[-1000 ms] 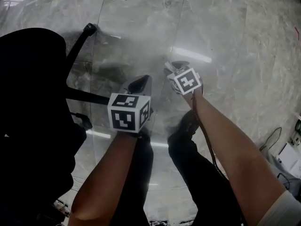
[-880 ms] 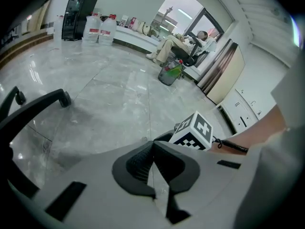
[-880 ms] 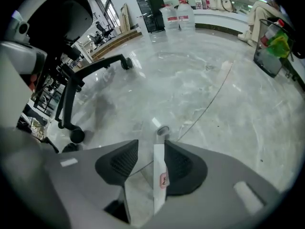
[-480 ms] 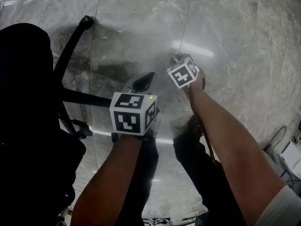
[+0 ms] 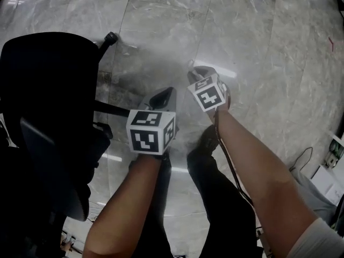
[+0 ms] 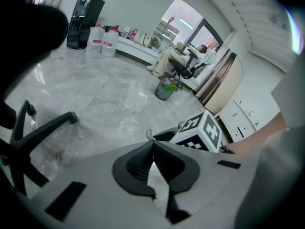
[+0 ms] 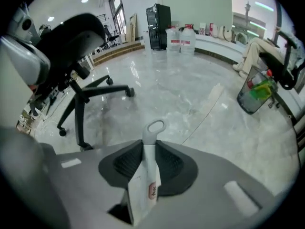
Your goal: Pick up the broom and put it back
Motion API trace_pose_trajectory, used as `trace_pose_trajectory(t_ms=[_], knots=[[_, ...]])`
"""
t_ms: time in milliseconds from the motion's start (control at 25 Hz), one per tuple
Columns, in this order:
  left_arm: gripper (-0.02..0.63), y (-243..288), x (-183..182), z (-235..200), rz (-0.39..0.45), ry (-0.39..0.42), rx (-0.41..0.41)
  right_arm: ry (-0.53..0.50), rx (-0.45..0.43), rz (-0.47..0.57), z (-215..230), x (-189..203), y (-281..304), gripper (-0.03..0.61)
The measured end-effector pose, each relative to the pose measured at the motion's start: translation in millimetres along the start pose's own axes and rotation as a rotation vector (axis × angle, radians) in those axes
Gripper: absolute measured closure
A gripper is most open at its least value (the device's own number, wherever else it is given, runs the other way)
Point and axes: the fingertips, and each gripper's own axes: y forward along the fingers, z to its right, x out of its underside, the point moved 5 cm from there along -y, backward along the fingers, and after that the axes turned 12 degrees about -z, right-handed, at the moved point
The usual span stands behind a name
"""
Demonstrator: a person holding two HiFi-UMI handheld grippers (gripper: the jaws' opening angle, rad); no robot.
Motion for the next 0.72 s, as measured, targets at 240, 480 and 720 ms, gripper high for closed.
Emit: trace_pose_trajectory(t_ms=[240, 480, 720], knots=[[0.606, -124, -63, 71, 0.113, -0.022, -0.011, -0.018, -0.007, 0.177, -10, -46, -197, 0.495], [0.606, -264, -87, 135, 0.146, 0.037, -0.005, -0.118, -0.031, 0.29, -64, -48, -392, 0.495], [0.606, -425, -106, 155, 0.156, 0.187, -0.034, -0.265, -0.035, 0.33, -122, -46, -551, 0.495]])
